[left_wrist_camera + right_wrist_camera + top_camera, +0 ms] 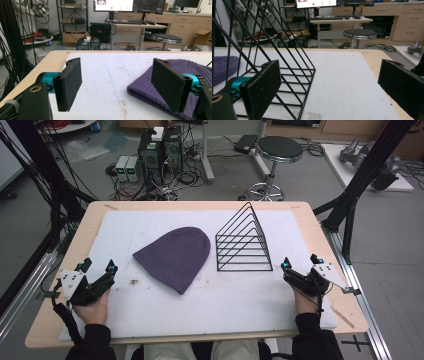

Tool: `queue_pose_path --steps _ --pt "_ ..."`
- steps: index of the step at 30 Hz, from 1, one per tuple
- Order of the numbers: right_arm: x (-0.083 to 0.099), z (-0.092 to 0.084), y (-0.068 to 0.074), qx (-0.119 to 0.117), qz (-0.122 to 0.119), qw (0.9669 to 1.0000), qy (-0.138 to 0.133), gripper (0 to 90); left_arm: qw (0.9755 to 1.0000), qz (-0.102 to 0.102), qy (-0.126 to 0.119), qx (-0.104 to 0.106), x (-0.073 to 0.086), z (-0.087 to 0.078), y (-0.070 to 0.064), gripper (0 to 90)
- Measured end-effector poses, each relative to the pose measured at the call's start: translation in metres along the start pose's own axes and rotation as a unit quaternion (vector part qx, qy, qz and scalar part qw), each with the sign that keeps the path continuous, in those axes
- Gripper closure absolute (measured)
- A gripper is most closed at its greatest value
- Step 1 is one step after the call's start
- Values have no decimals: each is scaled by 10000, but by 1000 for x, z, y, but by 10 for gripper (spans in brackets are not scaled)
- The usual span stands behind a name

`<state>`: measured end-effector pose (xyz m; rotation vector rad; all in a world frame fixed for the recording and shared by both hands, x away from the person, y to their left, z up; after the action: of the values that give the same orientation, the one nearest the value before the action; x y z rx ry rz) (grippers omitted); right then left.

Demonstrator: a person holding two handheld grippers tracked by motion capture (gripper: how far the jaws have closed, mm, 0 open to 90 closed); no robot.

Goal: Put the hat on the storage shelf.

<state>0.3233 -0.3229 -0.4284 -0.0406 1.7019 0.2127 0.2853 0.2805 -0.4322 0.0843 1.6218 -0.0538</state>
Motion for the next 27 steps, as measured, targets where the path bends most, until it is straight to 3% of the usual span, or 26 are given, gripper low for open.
queue_pose_path --steps 13,23,27 --pt "0 -1 -1 -6 7 10000 -10 41 9999 -23 -87 47 -2 -1 -1 242" --pt "0 -1 -1 -51 5 10000 -10 41 9998 149 -46 137 -17 0 -6 233" --pt "1 -1 0 -61 -20 10000 45 41 9990 419 -37 169 -27 1 -11 233"
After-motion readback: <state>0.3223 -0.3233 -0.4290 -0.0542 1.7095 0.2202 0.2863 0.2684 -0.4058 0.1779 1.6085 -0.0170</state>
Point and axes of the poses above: each handheld gripper's, and its own axes: z roughly forward along the jaws, x roughly out of its underside, y roughly to its left, the point moved 2 cm from there along z, roughly forward along the jaws, and after that the axes turned 4 degrees about z, right-handed, at the moved point
